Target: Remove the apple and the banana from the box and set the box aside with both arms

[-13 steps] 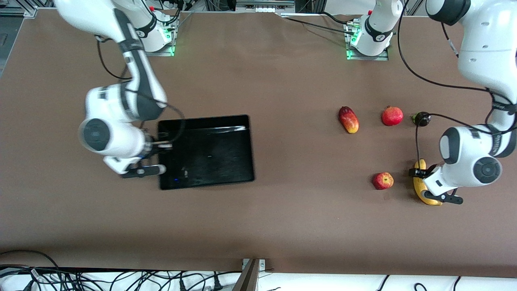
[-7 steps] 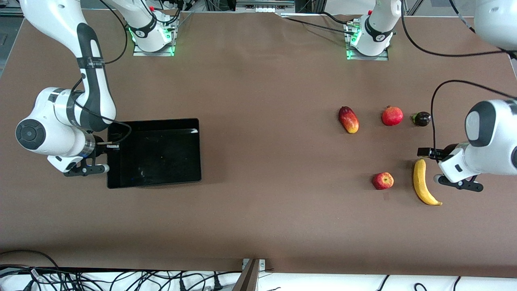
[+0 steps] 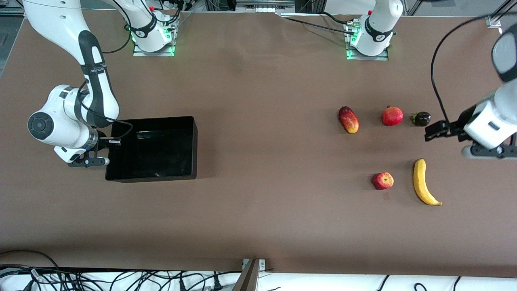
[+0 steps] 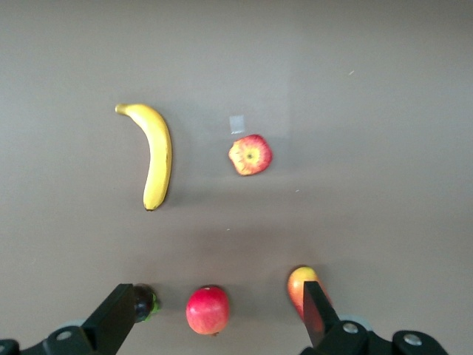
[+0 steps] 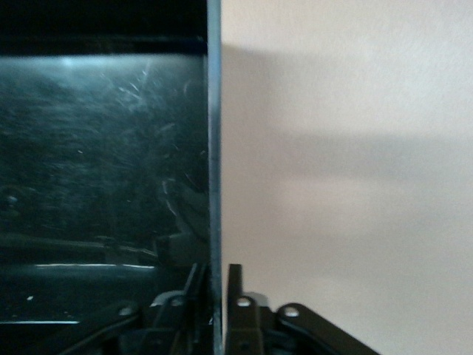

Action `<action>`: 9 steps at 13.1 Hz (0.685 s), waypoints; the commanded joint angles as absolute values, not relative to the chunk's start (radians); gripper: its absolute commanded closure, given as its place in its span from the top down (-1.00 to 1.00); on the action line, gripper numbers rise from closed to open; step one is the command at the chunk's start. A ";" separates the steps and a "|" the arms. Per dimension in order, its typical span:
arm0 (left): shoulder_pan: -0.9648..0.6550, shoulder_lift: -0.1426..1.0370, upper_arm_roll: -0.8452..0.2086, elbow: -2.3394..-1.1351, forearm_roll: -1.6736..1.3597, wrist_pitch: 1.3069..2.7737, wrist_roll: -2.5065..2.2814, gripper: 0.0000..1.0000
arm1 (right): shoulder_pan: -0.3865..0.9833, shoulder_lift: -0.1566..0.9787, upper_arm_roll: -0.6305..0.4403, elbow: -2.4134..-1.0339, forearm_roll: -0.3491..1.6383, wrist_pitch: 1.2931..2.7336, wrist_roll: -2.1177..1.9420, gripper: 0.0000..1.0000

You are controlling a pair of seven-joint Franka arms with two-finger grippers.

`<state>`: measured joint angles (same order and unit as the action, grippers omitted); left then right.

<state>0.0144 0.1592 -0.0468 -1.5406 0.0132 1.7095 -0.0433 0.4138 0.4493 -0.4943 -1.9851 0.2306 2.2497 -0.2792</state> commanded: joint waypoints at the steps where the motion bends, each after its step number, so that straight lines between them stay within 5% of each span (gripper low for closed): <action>1: -0.024 0.065 -0.028 -1.595 0.006 1.712 -0.067 1.00 | 0.426 0.330 -0.483 -1.946 0.236 2.171 -0.273 1.00; 4: -0.057 0.008 0.005 -1.615 -0.005 1.631 -0.049 1.00 | 0.454 0.240 -0.488 -1.807 0.215 1.904 -0.192 1.00; 9: -0.083 -0.014 0.086 -1.627 0.000 1.624 0.015 1.00 | 0.474 0.101 -0.480 -1.733 0.124 1.727 -0.173 1.00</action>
